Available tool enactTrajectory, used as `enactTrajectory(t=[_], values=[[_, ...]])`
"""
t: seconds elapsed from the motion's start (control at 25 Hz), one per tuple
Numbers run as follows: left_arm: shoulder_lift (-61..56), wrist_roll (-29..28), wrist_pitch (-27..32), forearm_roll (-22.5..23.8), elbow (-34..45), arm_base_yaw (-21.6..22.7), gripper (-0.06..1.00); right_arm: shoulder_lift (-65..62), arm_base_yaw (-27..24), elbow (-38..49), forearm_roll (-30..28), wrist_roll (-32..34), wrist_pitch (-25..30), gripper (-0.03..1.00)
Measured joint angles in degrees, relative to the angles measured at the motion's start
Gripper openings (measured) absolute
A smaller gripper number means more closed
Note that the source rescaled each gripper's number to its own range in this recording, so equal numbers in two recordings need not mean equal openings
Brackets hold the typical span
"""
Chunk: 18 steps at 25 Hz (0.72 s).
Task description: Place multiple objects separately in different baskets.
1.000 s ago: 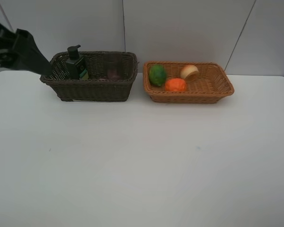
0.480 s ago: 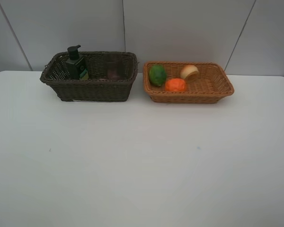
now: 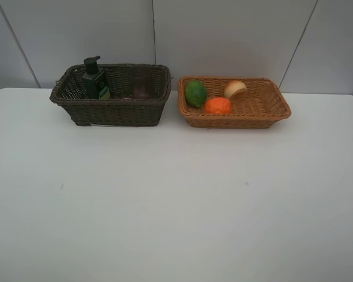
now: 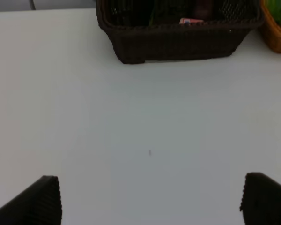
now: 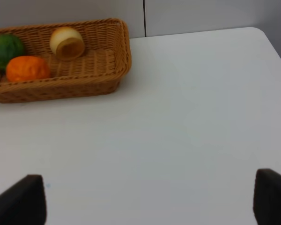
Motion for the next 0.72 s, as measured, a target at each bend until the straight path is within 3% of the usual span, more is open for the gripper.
enactTrajectory(t=[0.32, 0.72], values=[[-8.3, 0.0, 0.5, 0.8, 3.4, 0.0, 0.99, 0.0, 0.0, 0.0, 0.0, 0.0, 0.0, 0.95], [-8.6, -0.6, 1.5, 0.7, 9.1, 0.0, 0.99, 0.0, 0.0, 0.0, 0.0, 0.0, 0.0, 0.95]])
